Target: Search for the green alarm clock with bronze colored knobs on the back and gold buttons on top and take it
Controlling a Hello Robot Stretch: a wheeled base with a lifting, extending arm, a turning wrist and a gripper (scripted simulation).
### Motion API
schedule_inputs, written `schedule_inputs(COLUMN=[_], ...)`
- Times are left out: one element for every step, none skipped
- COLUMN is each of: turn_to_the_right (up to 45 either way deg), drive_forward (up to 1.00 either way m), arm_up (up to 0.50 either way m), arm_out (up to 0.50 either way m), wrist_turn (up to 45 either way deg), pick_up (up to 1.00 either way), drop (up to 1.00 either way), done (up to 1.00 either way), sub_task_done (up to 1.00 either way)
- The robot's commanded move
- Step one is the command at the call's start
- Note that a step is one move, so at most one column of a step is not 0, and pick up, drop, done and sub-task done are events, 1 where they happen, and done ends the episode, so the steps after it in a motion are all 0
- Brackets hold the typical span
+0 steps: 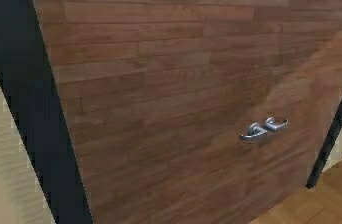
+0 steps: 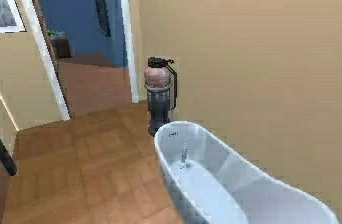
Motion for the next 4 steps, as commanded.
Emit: schedule_inputs(turn_to_the_right=[45.0, 21.0, 0.0, 9.0], drive_forward=[0.00, 0.00, 1.00, 0.00], arm_up=[0.00, 0.00, 0.00, 0.00], arm_out=[0.00, 0.00, 0.00, 0.00], wrist_turn=[0.0, 0.0, 0.0, 0.0], pick_up=[0.00, 0.00, 0.00, 0.00], drop=[0.00, 0.00, 0.00, 0.00], done=[0.00, 0.00, 0.00, 0.00], sub_task_done=[0.00, 0.00, 0.00, 0.00])
